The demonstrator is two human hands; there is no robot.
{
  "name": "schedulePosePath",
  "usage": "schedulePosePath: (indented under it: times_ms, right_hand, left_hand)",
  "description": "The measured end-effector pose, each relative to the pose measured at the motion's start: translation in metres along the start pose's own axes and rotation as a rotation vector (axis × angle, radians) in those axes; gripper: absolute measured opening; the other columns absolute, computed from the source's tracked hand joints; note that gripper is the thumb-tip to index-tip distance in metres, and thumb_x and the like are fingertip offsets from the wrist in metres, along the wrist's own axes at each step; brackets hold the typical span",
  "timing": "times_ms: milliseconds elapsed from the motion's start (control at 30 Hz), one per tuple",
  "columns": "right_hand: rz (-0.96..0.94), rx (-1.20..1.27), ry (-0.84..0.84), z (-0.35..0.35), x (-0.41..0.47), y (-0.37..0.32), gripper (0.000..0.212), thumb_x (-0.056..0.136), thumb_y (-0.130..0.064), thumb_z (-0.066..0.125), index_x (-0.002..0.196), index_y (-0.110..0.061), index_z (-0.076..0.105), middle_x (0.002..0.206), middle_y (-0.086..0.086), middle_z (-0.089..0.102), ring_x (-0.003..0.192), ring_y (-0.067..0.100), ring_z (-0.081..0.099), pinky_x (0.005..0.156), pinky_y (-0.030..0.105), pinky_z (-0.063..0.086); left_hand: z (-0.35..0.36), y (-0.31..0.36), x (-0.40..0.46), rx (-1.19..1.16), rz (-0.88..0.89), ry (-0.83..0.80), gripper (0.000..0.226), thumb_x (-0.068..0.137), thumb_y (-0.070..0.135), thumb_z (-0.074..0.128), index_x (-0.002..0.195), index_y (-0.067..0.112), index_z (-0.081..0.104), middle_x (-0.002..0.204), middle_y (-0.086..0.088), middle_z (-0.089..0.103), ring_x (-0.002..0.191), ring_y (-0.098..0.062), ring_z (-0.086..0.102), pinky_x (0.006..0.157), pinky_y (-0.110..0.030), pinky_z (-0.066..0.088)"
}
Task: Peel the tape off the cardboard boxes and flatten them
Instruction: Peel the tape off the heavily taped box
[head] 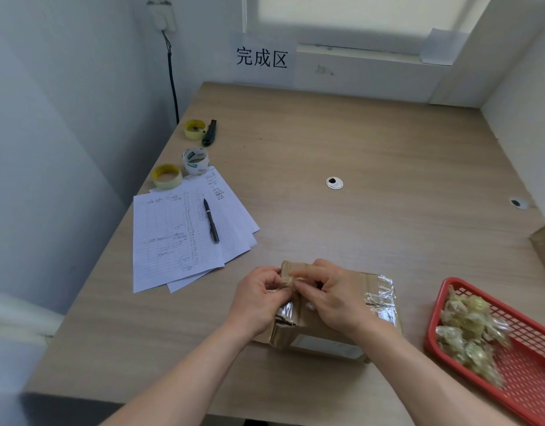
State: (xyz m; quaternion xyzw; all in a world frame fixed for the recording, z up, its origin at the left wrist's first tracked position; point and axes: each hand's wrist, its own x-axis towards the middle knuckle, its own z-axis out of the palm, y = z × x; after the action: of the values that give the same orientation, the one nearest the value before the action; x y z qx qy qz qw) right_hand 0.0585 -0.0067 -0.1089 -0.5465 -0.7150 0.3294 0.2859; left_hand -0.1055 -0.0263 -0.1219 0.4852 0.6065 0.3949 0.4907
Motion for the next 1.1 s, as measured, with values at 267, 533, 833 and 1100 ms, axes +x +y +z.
schedulePosePath:
  times_ms: [267,533,833,1100]
  right_hand:
    - [0.131,0.083,-0.050,-0.001,0.001,0.005,0.008,0.088,-0.013,0.073,0.081,-0.017,0.075,0.078,-0.008,0.062,0.071,0.001,0.055,0.067,0.017,0.042]
    - [0.326,0.499,0.049,-0.010,0.006,0.007,0.018,0.095,-0.010,0.062,0.086,-0.019,0.074,0.076,0.005,0.071,0.070,0.012,0.062,0.068,0.026,0.052]
    - [0.351,0.756,0.149,-0.017,-0.002,0.001,0.019,0.093,-0.008,0.064,0.107,-0.018,0.073,0.081,0.004,0.070,0.081,0.019,0.066,0.070,0.027,0.056]
    - [0.090,-0.099,0.050,0.003,-0.003,-0.005,0.010,0.084,-0.032,0.076,0.079,-0.025,0.074,0.080,-0.009,0.065,0.074,0.005,0.058,0.064,0.022,0.039]
  left_hand:
    - [-0.006,0.003,-0.006,-0.138,-0.105,-0.054,0.021,0.080,-0.009,0.074,0.069,0.007,0.069,0.121,-0.007,0.065,0.099,-0.027,0.071,0.089,-0.039,0.057]
    - [-0.004,-0.014,-0.012,-0.194,-0.162,0.000,0.017,0.085,-0.006,0.070,0.073,0.006,0.072,0.115,0.000,0.069,0.089,-0.008,0.072,0.078,-0.021,0.055]
    - [-0.003,-0.011,-0.013,-0.214,-0.224,0.022,0.013,0.087,0.002,0.070,0.075,0.000,0.073,0.100,-0.002,0.074,0.075,-0.014,0.067,0.068,-0.028,0.051]
    - [-0.001,-0.007,-0.013,-0.090,-0.190,0.061,0.026,0.085,0.015,0.076,0.060,0.012,0.068,0.073,-0.006,0.071,0.061,-0.012,0.057,0.054,-0.021,0.042]
